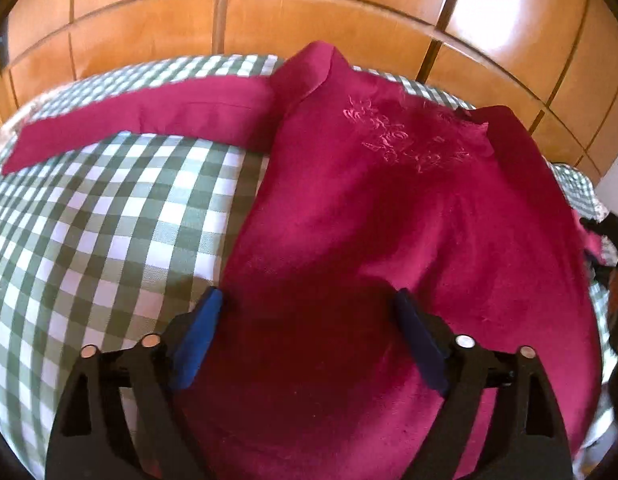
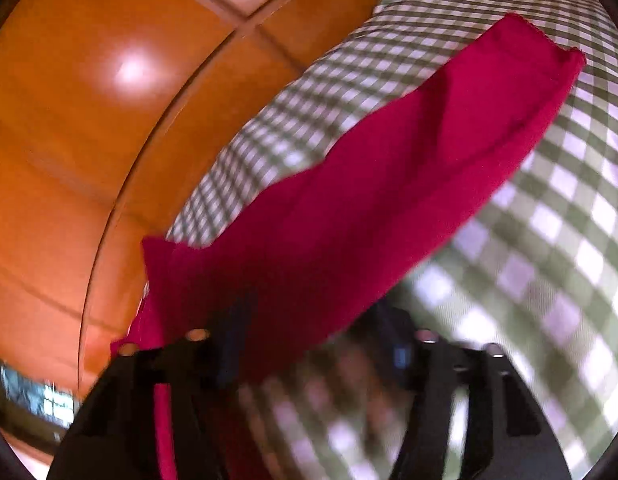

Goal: Fold small clothes

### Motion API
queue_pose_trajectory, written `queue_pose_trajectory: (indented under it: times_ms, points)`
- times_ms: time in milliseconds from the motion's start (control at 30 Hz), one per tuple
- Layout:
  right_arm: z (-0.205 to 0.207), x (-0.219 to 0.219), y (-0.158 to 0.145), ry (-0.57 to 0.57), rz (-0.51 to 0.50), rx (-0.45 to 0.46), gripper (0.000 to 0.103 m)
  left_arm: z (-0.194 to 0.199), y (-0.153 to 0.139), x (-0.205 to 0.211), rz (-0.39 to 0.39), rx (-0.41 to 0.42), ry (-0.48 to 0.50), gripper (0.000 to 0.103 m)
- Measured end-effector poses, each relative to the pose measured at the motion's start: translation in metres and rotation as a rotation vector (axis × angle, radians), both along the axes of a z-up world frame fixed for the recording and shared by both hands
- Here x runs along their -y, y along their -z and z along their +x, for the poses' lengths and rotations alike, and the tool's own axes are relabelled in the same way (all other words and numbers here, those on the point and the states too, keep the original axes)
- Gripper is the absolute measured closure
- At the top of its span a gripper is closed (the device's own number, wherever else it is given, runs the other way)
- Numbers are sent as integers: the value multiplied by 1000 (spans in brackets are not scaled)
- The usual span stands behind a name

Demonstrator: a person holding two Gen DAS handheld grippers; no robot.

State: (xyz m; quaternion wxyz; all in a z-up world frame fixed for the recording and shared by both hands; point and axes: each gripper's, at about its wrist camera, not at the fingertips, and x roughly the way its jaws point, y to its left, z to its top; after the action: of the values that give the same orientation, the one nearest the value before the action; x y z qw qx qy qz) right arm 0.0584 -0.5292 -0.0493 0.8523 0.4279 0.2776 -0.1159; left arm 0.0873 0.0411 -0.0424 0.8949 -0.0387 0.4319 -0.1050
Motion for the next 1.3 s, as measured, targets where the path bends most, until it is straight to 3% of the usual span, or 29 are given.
queue_pose_trajectory:
  times_ms: [67,100,333,433,500,533,600,633,667,733,833,1000,1167,1300]
  points:
    - [2,7,1,3,-19,-18,90,-10,0,2,26,35,19,12]
    - [4,12,0,3,-49,-31,93,-12,0,3,31,40,27,11]
    - [-10,47,-13,171,-244,-85,97,-22,2,4,25,45,62,5]
    - [-4,53,5,165,-233,-127,96,-18,5,9,42,36,73,4]
    - [-3,44,6,161,-298,-141,96,-18,5,9,48,38,74,4]
    - [-1,38,4,159,-324,-156,89,-18,5,9,47,38,74,4]
    - [-2,24,-4,164,-365,-196,66,-17,5,7,40,39,76,4]
    - [-3,16,-9,171,-378,-204,48,-17,5,7,37,39,76,4]
    - [-7,6,-16,176,-393,-200,40,-17,4,7,36,39,76,4]
    - [-9,-24,-34,145,-466,-156,39,-18,4,7,36,41,77,4]
    - [-7,-82,-57,36,-595,-60,23,-18,4,7,35,42,76,4]
    - [16,-170,-52,-267,-615,51,15,-15,-5,3,3,26,64,4]
    - [37,-211,-14,-380,-710,-25,10,-3,-40,-39,-167,72,-51,4]
    - [45,-203,4,-375,-680,-105,8,17,-60,-95,-190,157,-276,4]
